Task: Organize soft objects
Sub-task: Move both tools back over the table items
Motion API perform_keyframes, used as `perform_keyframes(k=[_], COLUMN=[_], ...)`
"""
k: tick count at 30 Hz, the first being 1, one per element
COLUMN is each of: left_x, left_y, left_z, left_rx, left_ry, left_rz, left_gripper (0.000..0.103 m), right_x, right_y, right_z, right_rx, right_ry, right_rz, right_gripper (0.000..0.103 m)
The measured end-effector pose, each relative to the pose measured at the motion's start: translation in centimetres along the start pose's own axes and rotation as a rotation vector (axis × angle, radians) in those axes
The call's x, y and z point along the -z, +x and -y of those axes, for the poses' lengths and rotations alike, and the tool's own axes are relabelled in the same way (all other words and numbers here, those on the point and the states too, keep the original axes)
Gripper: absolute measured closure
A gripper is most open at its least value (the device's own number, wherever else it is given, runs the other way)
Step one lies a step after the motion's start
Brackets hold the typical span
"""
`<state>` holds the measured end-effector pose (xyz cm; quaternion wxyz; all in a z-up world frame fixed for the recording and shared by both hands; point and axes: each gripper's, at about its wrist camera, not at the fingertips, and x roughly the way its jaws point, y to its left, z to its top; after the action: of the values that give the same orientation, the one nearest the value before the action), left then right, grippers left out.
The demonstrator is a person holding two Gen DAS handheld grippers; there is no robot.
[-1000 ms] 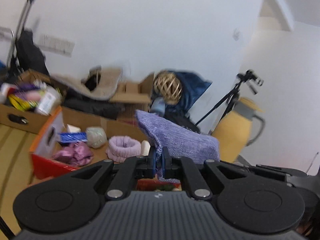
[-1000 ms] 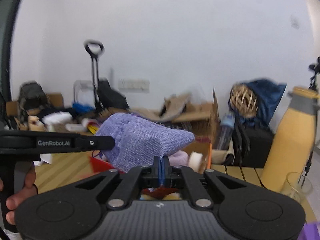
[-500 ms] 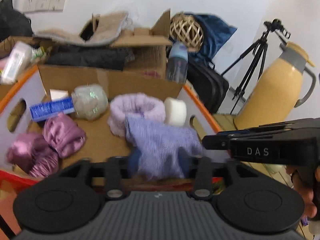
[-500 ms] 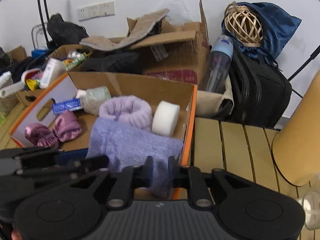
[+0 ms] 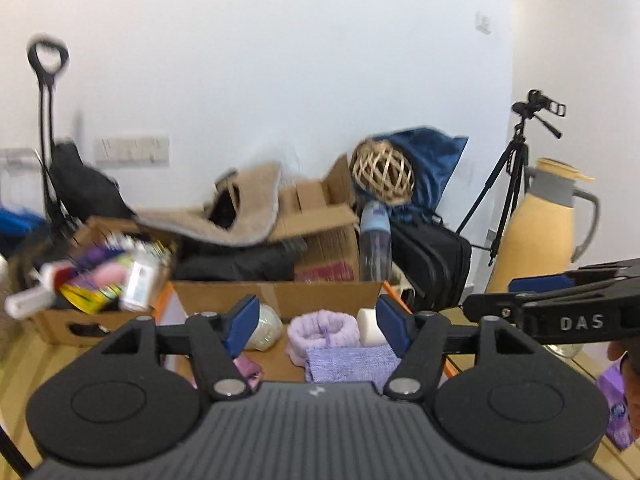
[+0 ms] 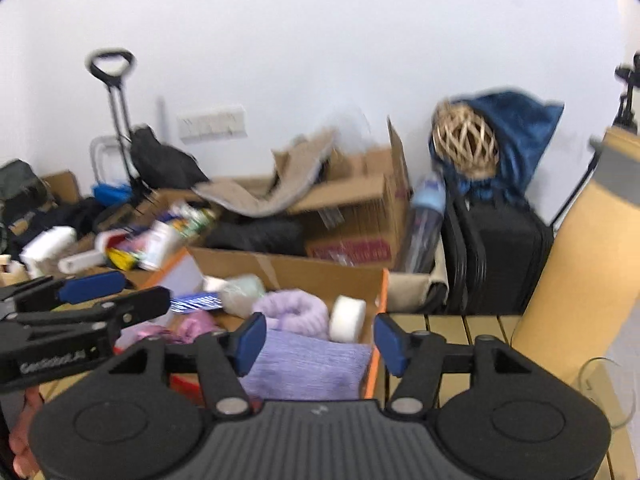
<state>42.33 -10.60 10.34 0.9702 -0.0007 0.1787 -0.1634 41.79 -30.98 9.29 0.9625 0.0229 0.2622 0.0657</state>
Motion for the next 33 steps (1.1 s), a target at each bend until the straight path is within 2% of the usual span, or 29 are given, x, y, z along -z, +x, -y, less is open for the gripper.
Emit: perform_keyframes(k=[2,4,6,9,11,13,14,17,20,22,24,27,33], left_x=[0.7,1.8,3.5,6.5,8.5,10.7,11.8,15.4,18.9,20.3,20.8,20.8,20.3], left_y=[-3.6,-7.0,-10.5,-15.7,-19.3,-23.0,-24.6,-29.2,-32.3,-33.3,-33.9,-34.5,-33.6], left_z=[0.5,0.9,1.3,2.1,2.5,2.8,2.9,2.8,2.2,1.6,1.1,0.4,0.1], left_rx=[-0.028,-0.049,-0.054,-0.067,-0.083,-0.085,-0.089,-0.107,-0.154,-0.161,-0.161,-0.189,-0.185], left_ry=[0.023,0.043,0.051,0.07,0.077,0.082,0.081,0.063,0.009,-0.026,-0.025,-0.026,-0.045], left_rz=[0.061,0.117,0.158,0.2,0.222,0.249,0.257,0.262,0.209,0.155,0.134,0.15,0.163], left_gripper=[0.021,0.01,0.004,0.0,0.0,0.0,0.0,0.0,0.0,0.0,0.0,0.0,0.0], right_x=[1.4,3.4,5.8,9.8,12.9,15.9,17.5,21.9,25.8,27.8,29.2,30.4,31.0], right_y=[-3.3,-6.6,-10.0,-14.6,-17.6,-20.4,-21.9,-25.7,-28.2,-29.1,-29.5,-29.7,-28.9], right_z=[-0.8,-1.6,-2.3,-3.5,-4.2,-5.0,-5.7,-7.5,-9.2,-10.0,-10.2,-10.0,-10.1], right_rx=[-0.002,0.01,0.032,0.049,0.043,0.04,0.036,0.017,0.013,0.022,0.028,0.007,0.012], right_ry=[-0.011,-0.036,-0.067,-0.111,-0.122,-0.136,-0.154,-0.202,-0.221,-0.18,-0.12,-0.058,-0.076], right_rz=[0.079,0.175,0.268,0.343,0.38,0.42,0.434,0.452,0.446,0.42,0.406,0.378,0.37], right_gripper=[0.035,0.017,0.014,0.013,0.009,0.0,0.0,0.0,0.0,0.0,0.0,0.0,0.0])
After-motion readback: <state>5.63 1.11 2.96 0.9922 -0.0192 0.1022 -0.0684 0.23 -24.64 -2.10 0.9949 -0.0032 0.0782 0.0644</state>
